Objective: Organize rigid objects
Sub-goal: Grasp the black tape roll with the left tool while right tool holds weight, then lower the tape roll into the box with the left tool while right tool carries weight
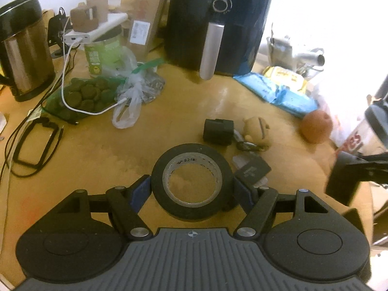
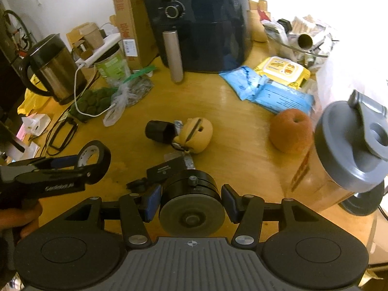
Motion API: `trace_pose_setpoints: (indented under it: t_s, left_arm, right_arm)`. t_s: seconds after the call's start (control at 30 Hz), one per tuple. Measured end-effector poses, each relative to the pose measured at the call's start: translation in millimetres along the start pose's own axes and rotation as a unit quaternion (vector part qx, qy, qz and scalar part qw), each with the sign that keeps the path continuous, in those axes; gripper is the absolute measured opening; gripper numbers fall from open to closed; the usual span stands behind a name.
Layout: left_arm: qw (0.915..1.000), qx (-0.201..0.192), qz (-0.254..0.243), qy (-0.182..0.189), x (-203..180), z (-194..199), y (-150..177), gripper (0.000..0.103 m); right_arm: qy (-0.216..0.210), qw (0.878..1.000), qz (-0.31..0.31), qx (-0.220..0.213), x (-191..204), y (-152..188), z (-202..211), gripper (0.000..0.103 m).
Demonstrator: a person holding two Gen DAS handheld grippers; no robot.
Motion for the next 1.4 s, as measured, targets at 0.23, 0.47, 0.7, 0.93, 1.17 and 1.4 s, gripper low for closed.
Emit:
trace_pose_setpoints:
  t_s: [0.23,0.47,0.7,0.93,1.17,1.4]
  left_arm:
    - [0.9997,-0.019,0.010,0.010,-8.4,31.5,6.6,0.072]
    - [0.9990,-0.033,0.001,0.030,-25.5,57.1,8.0,0.072]
    - [0.9974,-0.045,-0.017,0.053,-49.0,76.3,9.8,0.072]
    - [0.9959,-0.044,-0.027,0.075,-68.8,84.2,23.5,0.072]
    - [0.9967,-0.033,-0.021,0.071,-77.2,91.5,38.7,0.072]
    - [0.9977,-0.027,0.001,0.062,-82.2,97.6,50.1,0.072]
  right_arm:
    - [-0.014,1.000,0.010,-0.005,11.0,1.5,7.8,0.057]
    - [-0.026,1.000,-0.002,-0.017,10.3,0.5,23.7,0.057]
    - [-0.027,0.999,-0.009,-0.016,3.0,11.0,37.3,0.057]
    - [-0.024,1.000,-0.015,-0.011,-2.3,30.8,45.0,0.057]
    - [-0.027,0.999,-0.020,0.002,-9.4,46.3,45.5,0.057]
    - [-0.034,0.999,-0.011,0.003,-16.3,53.8,54.2,0.057]
Point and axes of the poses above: each gripper's, at about its wrist camera, not at the fingertips, and z roughly against the way its jaws point, x to its left, y to its underside, the point moved 9 cm from there along -z, roughly the way its jaws point, and after that the axes turned 13 degrees about -z, right-handed, at the moved point
